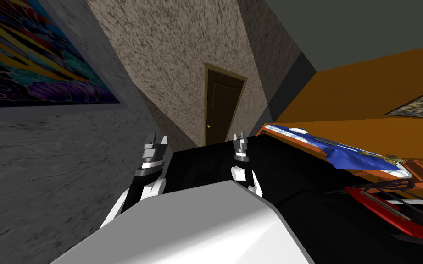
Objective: Pull the door open
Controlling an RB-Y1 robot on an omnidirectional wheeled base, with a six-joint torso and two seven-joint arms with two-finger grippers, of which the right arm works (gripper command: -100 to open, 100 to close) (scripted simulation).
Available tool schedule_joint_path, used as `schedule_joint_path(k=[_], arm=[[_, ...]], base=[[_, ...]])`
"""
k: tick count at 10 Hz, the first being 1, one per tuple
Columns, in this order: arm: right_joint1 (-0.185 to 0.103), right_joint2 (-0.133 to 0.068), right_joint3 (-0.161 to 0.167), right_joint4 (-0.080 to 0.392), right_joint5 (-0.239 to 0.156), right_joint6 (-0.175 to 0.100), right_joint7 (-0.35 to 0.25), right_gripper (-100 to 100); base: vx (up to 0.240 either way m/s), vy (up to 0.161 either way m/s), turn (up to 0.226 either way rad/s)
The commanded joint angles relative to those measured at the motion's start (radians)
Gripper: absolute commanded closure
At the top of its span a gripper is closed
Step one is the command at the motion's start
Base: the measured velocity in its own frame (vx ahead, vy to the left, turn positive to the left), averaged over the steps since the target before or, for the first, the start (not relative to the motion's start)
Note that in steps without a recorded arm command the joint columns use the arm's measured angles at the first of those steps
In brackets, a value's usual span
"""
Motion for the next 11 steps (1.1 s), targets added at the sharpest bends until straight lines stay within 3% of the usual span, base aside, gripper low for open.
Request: schedule_joint_path(k=[1,11], arm=[[0.002,-0.01,0.0,0.026,0.006,-0.012,0.032,-100],[0.015,-0.049,0.0,0.183,0.044,-0.086,0.229,-100]], base=[[0.095,-0.08,0.072],[0.165,0.028,0.027]])
